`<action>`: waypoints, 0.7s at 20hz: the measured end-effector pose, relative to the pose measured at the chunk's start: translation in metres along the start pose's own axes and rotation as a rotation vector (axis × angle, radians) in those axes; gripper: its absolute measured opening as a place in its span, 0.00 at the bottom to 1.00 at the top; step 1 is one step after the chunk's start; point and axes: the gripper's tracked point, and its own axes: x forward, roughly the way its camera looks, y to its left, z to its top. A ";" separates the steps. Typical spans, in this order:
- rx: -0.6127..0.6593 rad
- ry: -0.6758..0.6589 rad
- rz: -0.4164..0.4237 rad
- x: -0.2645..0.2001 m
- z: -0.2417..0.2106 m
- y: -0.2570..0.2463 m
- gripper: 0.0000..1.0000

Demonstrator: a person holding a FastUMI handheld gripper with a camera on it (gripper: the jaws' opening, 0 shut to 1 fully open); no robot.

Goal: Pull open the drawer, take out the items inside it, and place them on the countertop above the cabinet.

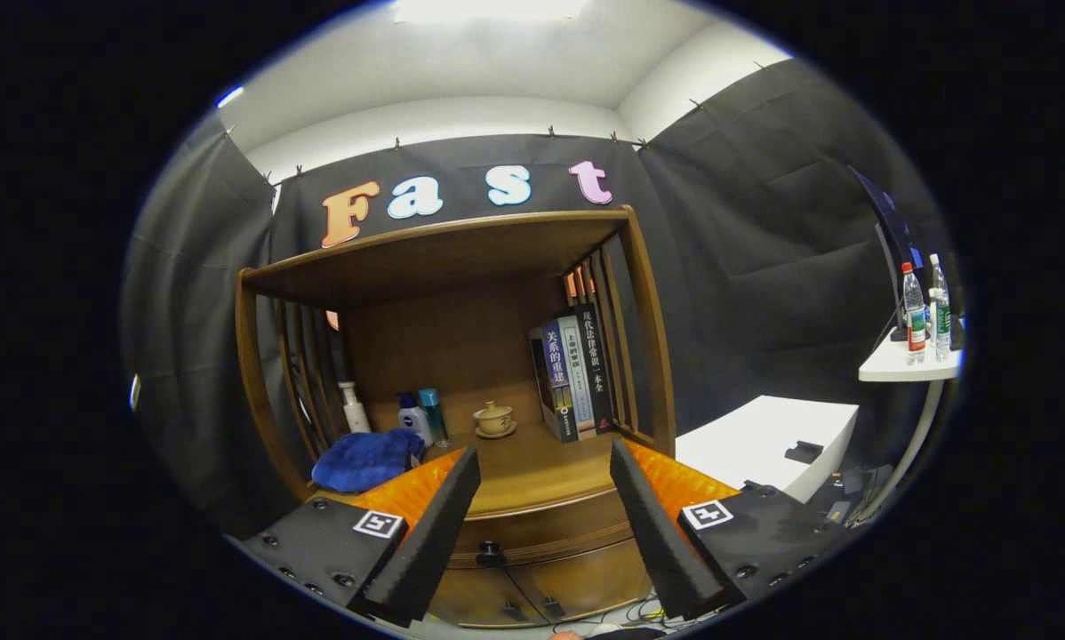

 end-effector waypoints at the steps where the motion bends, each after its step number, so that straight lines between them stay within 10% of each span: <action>1: 0.003 -0.003 0.007 0.000 -0.002 0.002 0.98; 14: -0.044 -0.012 0.163 0.032 -0.085 0.052 0.98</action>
